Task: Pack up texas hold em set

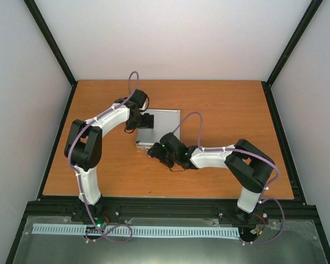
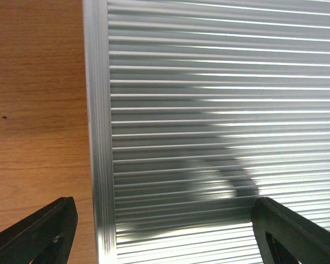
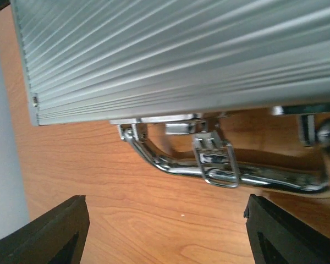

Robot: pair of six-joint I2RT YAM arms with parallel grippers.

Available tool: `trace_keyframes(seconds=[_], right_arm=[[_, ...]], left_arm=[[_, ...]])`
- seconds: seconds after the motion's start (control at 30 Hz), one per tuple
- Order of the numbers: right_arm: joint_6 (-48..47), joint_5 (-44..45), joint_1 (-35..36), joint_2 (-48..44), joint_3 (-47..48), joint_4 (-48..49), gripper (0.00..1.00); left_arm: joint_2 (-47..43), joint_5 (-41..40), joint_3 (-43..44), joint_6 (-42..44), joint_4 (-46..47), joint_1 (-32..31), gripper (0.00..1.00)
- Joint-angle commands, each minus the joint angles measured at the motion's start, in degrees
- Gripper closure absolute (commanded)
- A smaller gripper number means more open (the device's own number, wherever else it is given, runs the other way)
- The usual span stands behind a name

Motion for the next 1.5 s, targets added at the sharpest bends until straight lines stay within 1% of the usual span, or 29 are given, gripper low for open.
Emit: trace_keyframes(seconds=[0.0,0.3,0.53,0.73,0.93,1.23,1.47], right_arm=[[2.71,1.58,1.23,2.34,0.35,5.59,0.21],[3.77,3.20,1.24,4.19,-0.26,9.21,0.21],[4.19,7.17,1.24,3.01,-1.56,12.93,0.22],[4.01,7.95,1.24,1.53,-0.83,12.40,0.22],[3.24,10.84,1.16,-0.59,-1.09,12.45,0.22],[0.82,10.46,0.65,-1.39,0.92,13.46,0.22],[-0.31,10.30,-0.85,-0.16,1.31,13.02,0.22]], left_arm=[[2.67,-2.01,-2.94,0.74,-4.31,-0.11,0.10],[1.91,-2.00,-3.89,0.75,-4.13,-0.11,0.11],[1.78,-1.88,-4.00,0.94,-4.04,-0.11,0.10],[1.61,-1.83,-4.06,0.94,-4.05,-0.11,0.10],[1.83,-1.50,-4.01,1.04,-3.87,-0.11,0.11],[2.20,-1.39,-3.95,0.98,-3.78,-0.11,0.11],[2.30,-1.24,-4.02,0.99,-3.63,-0.11,0.11]])
